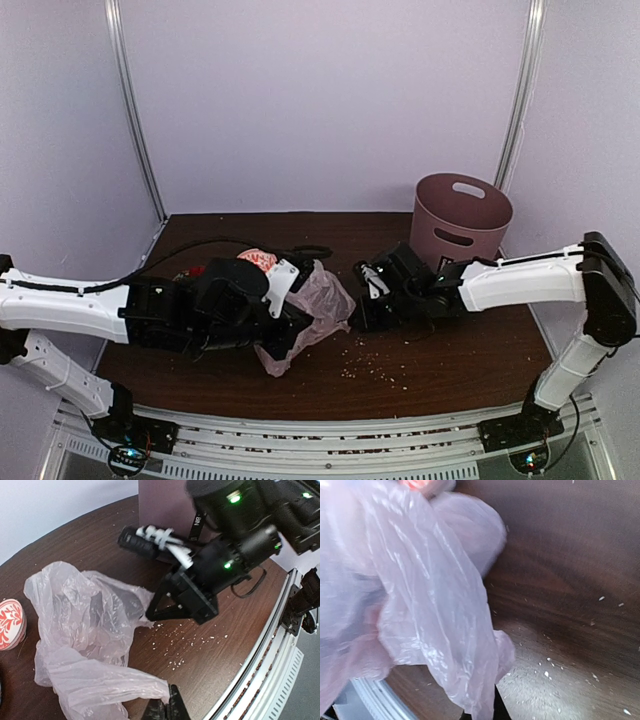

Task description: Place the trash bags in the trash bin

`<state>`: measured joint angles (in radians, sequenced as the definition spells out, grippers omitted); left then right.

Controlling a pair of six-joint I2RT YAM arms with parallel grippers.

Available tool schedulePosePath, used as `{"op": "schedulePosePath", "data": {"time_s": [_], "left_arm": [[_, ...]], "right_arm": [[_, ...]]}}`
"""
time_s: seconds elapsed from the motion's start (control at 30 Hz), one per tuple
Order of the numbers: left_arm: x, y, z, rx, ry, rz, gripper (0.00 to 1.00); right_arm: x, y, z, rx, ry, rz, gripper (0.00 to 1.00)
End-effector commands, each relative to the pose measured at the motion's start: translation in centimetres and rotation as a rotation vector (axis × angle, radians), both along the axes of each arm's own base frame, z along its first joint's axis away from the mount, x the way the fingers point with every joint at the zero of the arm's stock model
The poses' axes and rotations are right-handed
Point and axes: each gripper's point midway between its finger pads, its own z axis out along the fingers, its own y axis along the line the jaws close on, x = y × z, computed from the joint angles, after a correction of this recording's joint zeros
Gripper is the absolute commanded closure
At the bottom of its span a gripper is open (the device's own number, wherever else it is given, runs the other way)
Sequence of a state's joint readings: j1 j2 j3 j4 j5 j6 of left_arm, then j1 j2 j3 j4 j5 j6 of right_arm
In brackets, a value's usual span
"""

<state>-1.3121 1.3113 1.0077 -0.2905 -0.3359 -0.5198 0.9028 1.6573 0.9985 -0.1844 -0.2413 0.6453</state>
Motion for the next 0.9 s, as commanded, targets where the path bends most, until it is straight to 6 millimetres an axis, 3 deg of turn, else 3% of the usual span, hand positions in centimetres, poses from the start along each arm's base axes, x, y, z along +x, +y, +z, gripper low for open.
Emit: {"op": "schedulePosePath", "data": {"time_s": [0.0,0.13,0.3,0.43,0.5,0.63,0.7,0.73,0.8,0.87], "left_arm": [[0.3,1.6,0.5,-0.049,0.032,0.093,1.00],[0.4,2.7,-0.1,-0.048,0.080,0.152,1.00],[0.4,3.0,1.7,0.025,0.160,0.222,1.00],[1.0,4.2,3.8,-0.008,0.140,0.283,1.00],[1.2,5.0,3.5,-0.014,0.138,0.307,1.00],[0.9,5.4,0.7,0.018,0.208,0.312,1.00],[1.7,5.2,-0.7,0.021,0.264,0.308,1.00],[2.7,5.4,-1.0,0.022,0.280,0.322,1.00],[7.0,7.3,-1.0,0.016,0.291,0.430,1.00],[11.2,8.2,0.9,-0.019,0.244,0.499,1.00]], "right_arm": [[1.1,-0.9,9.0,0.116,-0.196,-0.049,1.00],[0.7,-0.6,14.4,0.147,-0.232,-0.016,1.00],[-2.3,1.0,18.0,0.110,-0.178,0.102,1.00],[-3.9,0.6,21.0,0.116,-0.182,0.111,1.00],[-4.0,0.2,20.4,0.103,-0.162,0.094,1.00],[-4.5,0.5,15.3,0.014,-0.054,0.110,1.00],[-4.0,1.1,13.9,-0.029,-0.039,0.115,1.00],[-3.2,1.5,13.7,-0.049,-0.057,0.109,1.00],[-0.2,2.8,14.4,-0.080,-0.114,0.083,1.00],[3.4,4.1,14.6,-0.109,-0.150,0.059,1.00]]}}
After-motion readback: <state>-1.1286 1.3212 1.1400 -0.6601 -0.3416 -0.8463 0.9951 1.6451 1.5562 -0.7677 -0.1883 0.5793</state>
